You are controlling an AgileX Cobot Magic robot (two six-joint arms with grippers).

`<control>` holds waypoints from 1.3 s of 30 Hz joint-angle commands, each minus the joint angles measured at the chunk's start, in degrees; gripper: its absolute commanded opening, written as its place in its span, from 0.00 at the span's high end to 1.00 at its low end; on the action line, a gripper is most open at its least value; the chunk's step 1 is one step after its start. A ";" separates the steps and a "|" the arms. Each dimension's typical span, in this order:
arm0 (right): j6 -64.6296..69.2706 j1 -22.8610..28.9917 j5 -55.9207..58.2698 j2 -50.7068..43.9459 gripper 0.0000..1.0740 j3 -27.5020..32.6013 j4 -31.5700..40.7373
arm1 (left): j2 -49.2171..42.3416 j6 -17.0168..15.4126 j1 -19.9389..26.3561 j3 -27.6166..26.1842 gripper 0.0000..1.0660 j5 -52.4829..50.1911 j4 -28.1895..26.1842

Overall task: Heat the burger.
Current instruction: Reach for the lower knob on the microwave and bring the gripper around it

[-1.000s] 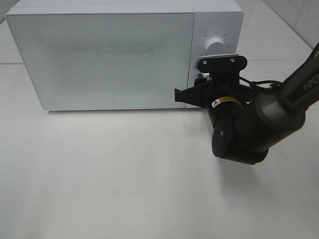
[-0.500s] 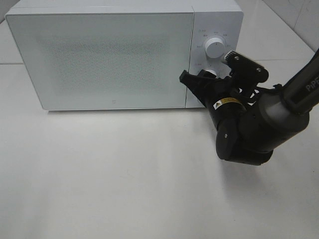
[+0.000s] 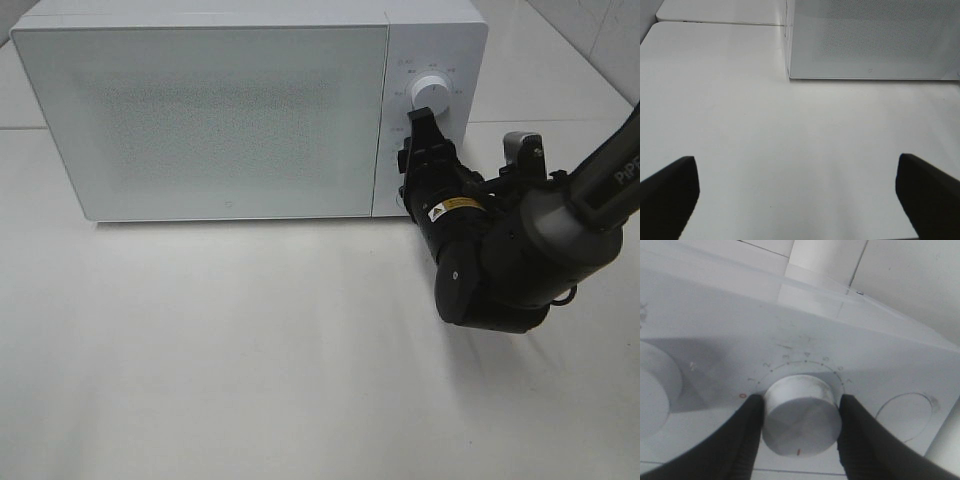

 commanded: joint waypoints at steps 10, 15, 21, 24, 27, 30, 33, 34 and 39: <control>24.52 0.40 -10.26 -0.74 1.00 -1.83 -8.65 | -1.09 0.00 0.11 -0.06 0.06 0.17 -0.11; 27.16 0.40 -10.03 -0.74 1.00 -1.83 -8.19 | -1.09 0.00 0.11 -0.06 0.06 0.17 -0.11; 27.90 0.40 -10.08 -0.74 1.00 -1.83 -8.25 | -1.09 0.00 0.11 -0.06 0.06 0.17 -0.11; 27.90 0.40 -10.08 -0.74 1.00 -1.83 -8.25 | -1.09 0.00 0.11 -0.06 0.06 0.17 -0.11; 27.90 0.40 -10.08 -0.74 1.00 -1.83 -8.19 | -1.09 0.00 0.11 -0.06 0.06 0.17 -0.11; 27.96 0.40 -10.08 -0.74 1.00 -1.83 -8.19 | -1.09 0.00 0.11 -0.06 0.06 0.17 -0.11; 27.79 0.40 -10.08 -0.74 1.00 -1.83 -8.19 | -1.09 0.00 0.11 -0.06 0.06 0.17 -0.11; 27.73 0.40 -10.08 -0.74 1.00 -1.83 -8.19 | -1.09 0.00 0.11 -0.06 0.06 0.17 -0.11; 26.30 0.40 -10.08 -0.74 0.98 -1.83 -7.10 | -1.09 0.00 0.11 -0.06 0.06 0.17 -0.11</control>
